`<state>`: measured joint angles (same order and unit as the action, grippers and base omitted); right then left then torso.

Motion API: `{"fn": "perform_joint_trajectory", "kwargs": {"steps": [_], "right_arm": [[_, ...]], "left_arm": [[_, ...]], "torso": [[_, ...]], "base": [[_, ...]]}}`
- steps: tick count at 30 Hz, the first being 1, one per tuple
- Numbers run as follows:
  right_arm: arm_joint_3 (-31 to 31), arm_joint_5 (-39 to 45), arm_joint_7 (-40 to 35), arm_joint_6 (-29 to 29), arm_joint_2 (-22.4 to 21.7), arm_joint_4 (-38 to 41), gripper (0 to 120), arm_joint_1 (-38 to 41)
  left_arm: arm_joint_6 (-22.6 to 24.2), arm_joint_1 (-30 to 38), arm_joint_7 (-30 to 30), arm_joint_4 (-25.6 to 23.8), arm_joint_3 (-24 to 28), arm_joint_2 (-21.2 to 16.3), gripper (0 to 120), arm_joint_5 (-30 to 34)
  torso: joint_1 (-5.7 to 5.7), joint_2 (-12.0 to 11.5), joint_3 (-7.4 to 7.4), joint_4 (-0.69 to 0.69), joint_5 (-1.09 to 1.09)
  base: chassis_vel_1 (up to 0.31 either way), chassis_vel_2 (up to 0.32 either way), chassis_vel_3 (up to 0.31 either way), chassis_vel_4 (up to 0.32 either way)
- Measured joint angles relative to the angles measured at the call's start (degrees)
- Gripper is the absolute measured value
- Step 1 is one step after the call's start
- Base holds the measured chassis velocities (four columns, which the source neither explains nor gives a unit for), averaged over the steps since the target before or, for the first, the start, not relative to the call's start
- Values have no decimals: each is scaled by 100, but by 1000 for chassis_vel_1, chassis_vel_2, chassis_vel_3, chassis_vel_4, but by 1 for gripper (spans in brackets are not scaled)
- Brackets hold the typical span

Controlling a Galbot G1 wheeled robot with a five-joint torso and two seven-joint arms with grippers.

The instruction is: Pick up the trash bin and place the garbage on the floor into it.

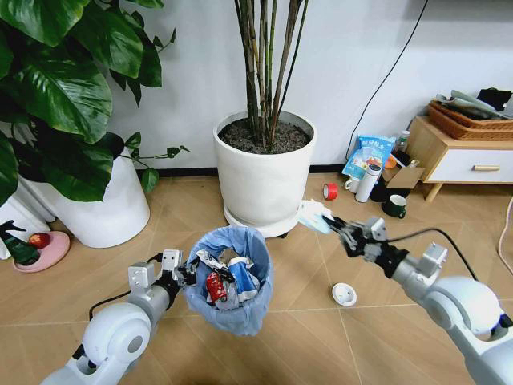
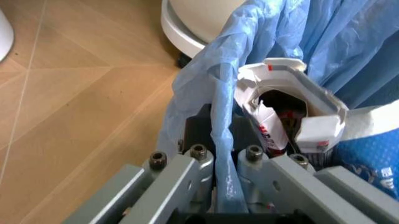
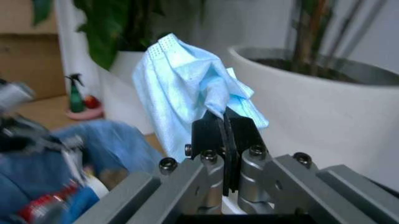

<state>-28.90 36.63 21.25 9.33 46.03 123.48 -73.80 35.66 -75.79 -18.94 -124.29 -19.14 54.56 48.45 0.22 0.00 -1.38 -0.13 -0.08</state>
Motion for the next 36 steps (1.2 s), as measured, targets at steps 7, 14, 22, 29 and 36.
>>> {"fn": "perform_joint_trajectory", "kwargs": {"steps": [7,14,22,29,36], "right_arm": [[808,277,-57,319,-271,108,0,891],[1398,367,-4,415,-498,107,0,1239],[2309,500,137,569,-589,-20,0,1840],[2942,517,211,783,-423,-280,12,2296],[3388,528,209,790,-195,-676,37,2638]], "left_arm": [[58,194,-73,23,104,-182,0,164],[108,316,-105,91,232,-313,0,209],[149,634,-178,250,508,-378,0,294],[151,793,-184,332,554,-365,0,355],[151,826,-173,384,539,-321,0,375]], "torso": [[0,0,0,1,5],[0,0,0,0,5],[0,0,0,0,2],[0,0,0,0,4],[0,0,0,0,4]], "base": [[0,0,0,0],[0,0,0,0],[0,0,0,0],[0,0,0,0],[0,0,0,0]]}}
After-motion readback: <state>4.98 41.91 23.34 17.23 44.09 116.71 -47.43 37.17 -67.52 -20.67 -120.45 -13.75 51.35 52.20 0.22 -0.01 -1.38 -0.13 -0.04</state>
